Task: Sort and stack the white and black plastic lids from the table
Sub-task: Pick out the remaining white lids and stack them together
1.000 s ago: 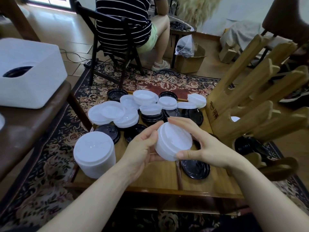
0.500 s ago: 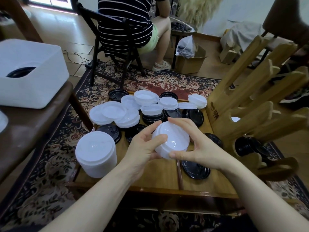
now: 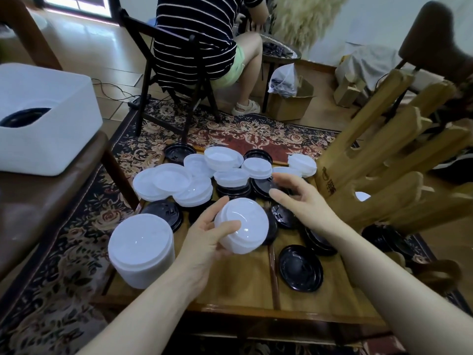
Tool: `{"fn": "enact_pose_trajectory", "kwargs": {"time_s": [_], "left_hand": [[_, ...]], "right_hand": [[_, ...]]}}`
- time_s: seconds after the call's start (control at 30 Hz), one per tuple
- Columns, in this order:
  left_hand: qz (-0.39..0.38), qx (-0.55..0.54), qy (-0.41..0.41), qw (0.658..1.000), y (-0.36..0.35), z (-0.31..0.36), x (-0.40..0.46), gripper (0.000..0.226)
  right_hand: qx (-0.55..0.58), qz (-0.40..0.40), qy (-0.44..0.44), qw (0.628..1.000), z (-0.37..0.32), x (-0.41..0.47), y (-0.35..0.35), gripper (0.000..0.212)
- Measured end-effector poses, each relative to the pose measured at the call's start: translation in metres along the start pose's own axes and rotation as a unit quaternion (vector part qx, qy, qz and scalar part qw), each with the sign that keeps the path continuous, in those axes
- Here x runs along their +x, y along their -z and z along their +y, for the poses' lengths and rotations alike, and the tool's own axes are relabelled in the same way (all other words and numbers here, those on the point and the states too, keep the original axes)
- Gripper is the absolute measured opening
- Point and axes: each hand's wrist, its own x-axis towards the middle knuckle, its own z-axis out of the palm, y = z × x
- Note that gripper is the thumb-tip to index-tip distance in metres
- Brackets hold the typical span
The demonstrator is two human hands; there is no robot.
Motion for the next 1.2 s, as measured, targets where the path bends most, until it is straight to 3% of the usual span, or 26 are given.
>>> {"fn": "enact_pose_trajectory", "kwargs": {"time_s": [0.13, 0.27, 0.33, 0.47, 0.57, 0.67, 0.73, 0.8, 0.93, 1.1, 1.2], "left_hand": [[0.029, -0.009, 0.009, 1.0, 0.006, 0.0, 0.005, 0.049], [0.034, -0.016, 0.012, 0.999, 0.011, 0.004, 0.008, 0.052], [0.031, -0.014, 0.012, 0.999, 0.012, 0.006, 0.009, 0.053], [0.029, -0.008, 0.009, 1.0, 0.01, 0.008, 0.008, 0.052], [0.025, -0.003, 0.006, 1.0, 0.006, 0.007, 0.004, 0.054], [0.023, 0.005, 0.002, 1.0, 0.001, 0.008, 0.001, 0.056], [0.025, 0.008, 0.004, 1.0, -0.001, 0.008, -0.001, 0.051], [0.026, 0.01, 0.01, 1.0, -0.002, 0.006, -0.003, 0.046], [0.032, 0.022, 0.014, 0.999, -0.003, 0.002, -0.004, 0.043], [0.036, 0.019, 0.002, 0.999, -0.005, 0.001, -0.005, 0.042], [0.031, 0.012, -0.007, 0.999, -0.006, 0.001, -0.006, 0.044]], "right_hand": [[-0.156, -0.009, 0.044, 0.987, 0.006, 0.053, -0.019, 0.048], [-0.362, -0.058, 0.116, 0.923, 0.015, 0.086, -0.046, 0.044], [-0.383, -0.04, 0.133, 0.913, 0.016, 0.088, -0.052, 0.031], [-0.338, 0.008, 0.15, 0.929, 0.015, 0.074, -0.048, 0.007], [-0.255, 0.047, 0.144, 0.955, 0.006, 0.053, -0.037, 0.008], [-0.071, 0.081, 0.038, 0.993, -0.008, 0.024, -0.027, 0.016], [0.049, 0.092, -0.048, 0.993, -0.014, 0.006, -0.02, 0.009], [0.163, 0.102, -0.124, 0.973, -0.017, -0.01, -0.012, 0.01], [0.375, 0.107, -0.219, 0.895, -0.022, -0.035, -0.002, 0.017], [0.52, 0.101, -0.226, 0.818, -0.022, -0.053, 0.002, 0.024], [0.533, 0.079, -0.223, 0.813, -0.025, -0.057, -0.006, 0.029]]}}
